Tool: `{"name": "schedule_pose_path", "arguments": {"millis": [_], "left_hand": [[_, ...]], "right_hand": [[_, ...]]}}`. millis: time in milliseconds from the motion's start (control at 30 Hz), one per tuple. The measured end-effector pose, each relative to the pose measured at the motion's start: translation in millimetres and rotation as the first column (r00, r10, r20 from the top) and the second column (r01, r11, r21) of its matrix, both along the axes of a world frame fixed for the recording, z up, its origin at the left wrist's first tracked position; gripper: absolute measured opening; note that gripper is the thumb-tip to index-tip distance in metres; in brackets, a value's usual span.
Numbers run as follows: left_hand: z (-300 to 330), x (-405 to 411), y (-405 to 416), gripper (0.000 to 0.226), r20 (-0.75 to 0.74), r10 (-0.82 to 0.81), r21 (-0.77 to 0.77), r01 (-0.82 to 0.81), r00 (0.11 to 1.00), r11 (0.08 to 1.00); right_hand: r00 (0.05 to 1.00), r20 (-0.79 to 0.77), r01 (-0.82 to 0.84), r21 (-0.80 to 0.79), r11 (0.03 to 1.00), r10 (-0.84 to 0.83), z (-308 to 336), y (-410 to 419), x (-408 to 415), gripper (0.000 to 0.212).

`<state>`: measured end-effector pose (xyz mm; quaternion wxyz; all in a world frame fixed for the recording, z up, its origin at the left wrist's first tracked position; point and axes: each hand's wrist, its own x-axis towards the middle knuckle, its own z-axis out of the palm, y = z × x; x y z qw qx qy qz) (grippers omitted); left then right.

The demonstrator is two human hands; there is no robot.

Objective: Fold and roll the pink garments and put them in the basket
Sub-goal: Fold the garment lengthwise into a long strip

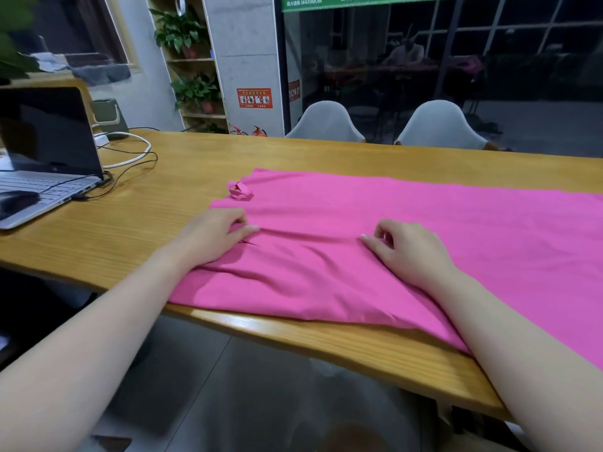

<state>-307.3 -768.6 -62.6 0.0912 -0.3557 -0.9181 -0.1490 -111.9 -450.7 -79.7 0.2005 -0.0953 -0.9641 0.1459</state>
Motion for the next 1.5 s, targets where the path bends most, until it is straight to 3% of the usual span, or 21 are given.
{"name": "schedule_pose_path", "arguments": {"millis": [100, 233, 467, 567, 667, 767, 867, 933, 1000, 1100, 1233, 1333, 1433, 1500], "left_hand": [[0, -16, -24, 0.043, 0.117, 0.079, 0.115, -0.092, 0.99, 0.989], [-1, -16, -39, 0.026, 0.318, 0.027, 0.258, -0.114, 0.948, 0.959], [-13, 4, -52, 0.034, 0.151, 0.019, 0.27, -0.06, 0.988, 0.961], [-15, 23, -64, 0.02, 0.11, 0.014, 0.309, -0.047, 0.994, 0.95], [-12, 40, -80, 0.02, 0.174, 0.025, 0.394, -0.093, 0.984, 0.914], [4, 60, -88, 0.014, 0.375, 0.013, 0.521, -0.223, 0.927, 0.824], [28, 73, -88, 0.013, 0.583, -0.118, 0.668, -0.391, 0.804, 0.633], [46, 74, -84, 0.016, 0.669, -0.244, 0.701, -0.488, 0.702, 0.519], [59, 66, -76, 0.015, 0.711, -0.27, 0.687, -0.561, 0.649, 0.461], [70, 40, -54, 0.02, 0.703, -0.168, 0.674, -0.571, 0.691, 0.47], [65, -16, -20, 0.035, 0.585, 0.165, 0.592, -0.558, 0.794, 0.581], [48, -59, 1, 0.051, 0.452, 0.433, 0.425, -0.615, 0.78, 0.665], [19, -86, 15, 0.059, 0.386, 0.533, 0.313, -0.65, 0.753, 0.692], [0, -83, 23, 0.054, 0.247, 0.586, 0.249, -0.635, 0.771, 0.731]], "right_hand": [[1.0, -0.007, 0.023, 0.024, 0.999, -0.022, 0, 0, 1, 0.031], [1.0, 0.006, 0.016, 0.029, 0.999, -0.017, -1, -1, 2, 0.023], [0.998, 0.038, 0.052, 0.069, 0.996, -0.055, 4, -10, 9, 0.025], [0.997, 0.03, 0.074, 0.096, 0.993, -0.077, 4, -17, 20, 0.027], [0.993, 0.023, 0.116, 0.117, 0.986, -0.12, 4, -23, 38, 0.031], [0.994, 0.034, 0.099, 0.132, 0.986, -0.105, 8, -22, 57, 0.034], [0.998, -0.02, 0.064, 0.099, 0.993, -0.063, 24, -12, 72, 0.042], [0.997, -0.073, 0.034, 0.056, 0.998, -0.03, 38, -2, 77, 0.043], [0.993, -0.114, 0.017, 0.037, 0.999, -0.013, 53, 8, 73, 0.043], [0.99, -0.137, 0.03, 0.053, 0.998, -0.022, 72, 26, 53, 0.044], [0.997, -0.046, 0.061, 0.103, 0.993, -0.057, 87, 55, 8, 0.046], [0.997, 0.062, 0.047, 0.117, 0.992, -0.055, 80, 77, -32, 0.046], [0.986, 0.167, -0.002, 0.105, 0.994, -0.015, 48, 93, -61, 0.045], [0.989, 0.15, -0.019, 0.064, 0.998, 0.01, 23, 99, -69, 0.043]]}}
